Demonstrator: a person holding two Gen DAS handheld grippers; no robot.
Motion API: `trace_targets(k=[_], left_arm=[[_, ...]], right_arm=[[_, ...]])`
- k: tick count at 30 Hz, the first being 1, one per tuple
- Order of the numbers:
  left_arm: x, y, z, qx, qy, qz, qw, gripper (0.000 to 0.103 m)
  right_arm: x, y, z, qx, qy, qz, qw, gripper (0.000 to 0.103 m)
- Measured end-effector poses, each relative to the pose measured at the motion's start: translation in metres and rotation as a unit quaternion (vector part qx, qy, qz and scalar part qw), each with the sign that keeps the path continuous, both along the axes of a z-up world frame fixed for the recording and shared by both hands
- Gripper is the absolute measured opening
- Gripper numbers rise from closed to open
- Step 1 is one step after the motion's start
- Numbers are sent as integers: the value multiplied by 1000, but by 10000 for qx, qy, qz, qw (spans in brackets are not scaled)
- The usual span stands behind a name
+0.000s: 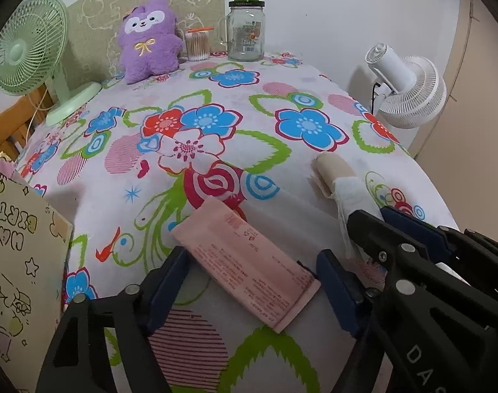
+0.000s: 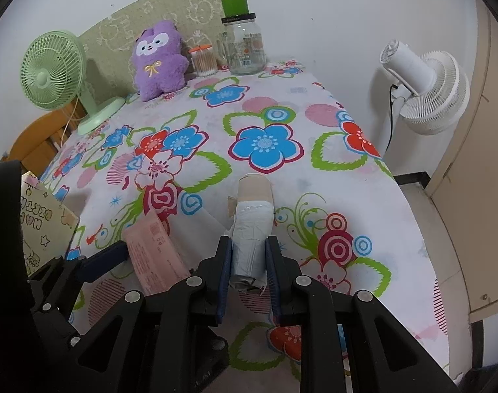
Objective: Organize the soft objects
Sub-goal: 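Grasp the white roll with the right tool while the left tool grasps the pink packet, then lift the pink packet with the left tool while the right tool carries the white roll toward the box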
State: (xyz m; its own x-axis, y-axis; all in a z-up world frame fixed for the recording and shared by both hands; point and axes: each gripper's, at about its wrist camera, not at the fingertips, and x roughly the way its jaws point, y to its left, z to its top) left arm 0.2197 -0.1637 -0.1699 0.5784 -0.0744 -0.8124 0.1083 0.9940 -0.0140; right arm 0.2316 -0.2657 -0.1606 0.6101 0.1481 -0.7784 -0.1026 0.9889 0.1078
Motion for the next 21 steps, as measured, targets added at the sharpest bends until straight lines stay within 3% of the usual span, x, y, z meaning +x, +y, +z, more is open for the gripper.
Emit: trace_targets(k=[5, 7, 21], left_arm=[[0, 2, 2, -22, -89, -137, 9999, 50], [-1, 2, 3, -40, -108, -189, 9998, 45], [-14, 12, 10, 75, -190, -240, 9995, 42]], right_arm=[[0, 1, -1, 33, 19, 21, 10000, 24], [0, 2, 0, 37, 25, 26, 10000, 24], [-12, 15, 5, 71, -5, 125, 9999, 24]])
